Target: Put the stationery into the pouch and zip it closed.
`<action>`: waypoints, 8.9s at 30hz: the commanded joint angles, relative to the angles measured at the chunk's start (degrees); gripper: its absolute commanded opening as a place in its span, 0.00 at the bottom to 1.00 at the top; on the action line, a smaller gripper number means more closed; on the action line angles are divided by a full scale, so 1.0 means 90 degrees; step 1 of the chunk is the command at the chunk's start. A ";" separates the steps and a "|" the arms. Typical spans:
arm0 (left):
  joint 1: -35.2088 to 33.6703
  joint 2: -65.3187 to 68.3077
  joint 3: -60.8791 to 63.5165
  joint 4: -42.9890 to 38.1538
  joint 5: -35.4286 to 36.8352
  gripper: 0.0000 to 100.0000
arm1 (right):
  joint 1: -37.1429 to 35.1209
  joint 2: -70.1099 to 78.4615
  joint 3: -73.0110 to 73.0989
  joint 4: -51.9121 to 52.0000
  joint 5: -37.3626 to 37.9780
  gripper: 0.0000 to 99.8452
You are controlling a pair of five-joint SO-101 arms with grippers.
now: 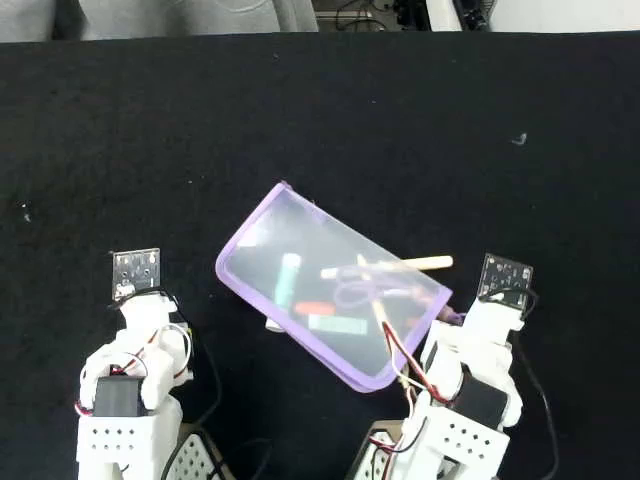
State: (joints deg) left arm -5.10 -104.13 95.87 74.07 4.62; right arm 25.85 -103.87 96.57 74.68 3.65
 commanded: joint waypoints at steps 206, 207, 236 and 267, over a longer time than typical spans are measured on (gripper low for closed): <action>0.0063 -0.0029 0.0161 -0.0117 -0.0010 0.03 | -0.1309 0.1314 -0.3473 0.0830 0.4689 0.30; 0.0063 -0.0029 0.0161 -0.0117 -0.0010 0.03 | -0.1319 0.1509 -0.3482 0.0635 0.4474 0.30; 0.0063 -0.0029 0.0161 -0.0117 -0.0010 0.03 | -0.3917 0.4615 -0.5563 -0.1074 0.1241 0.30; 0.0073 -0.0029 0.0161 -0.0117 -0.0010 0.03 | -0.8674 0.5436 -0.4742 -0.0176 0.2442 0.30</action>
State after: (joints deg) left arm -5.10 -104.13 95.87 74.07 4.62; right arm -50.81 -54.46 52.18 78.11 25.10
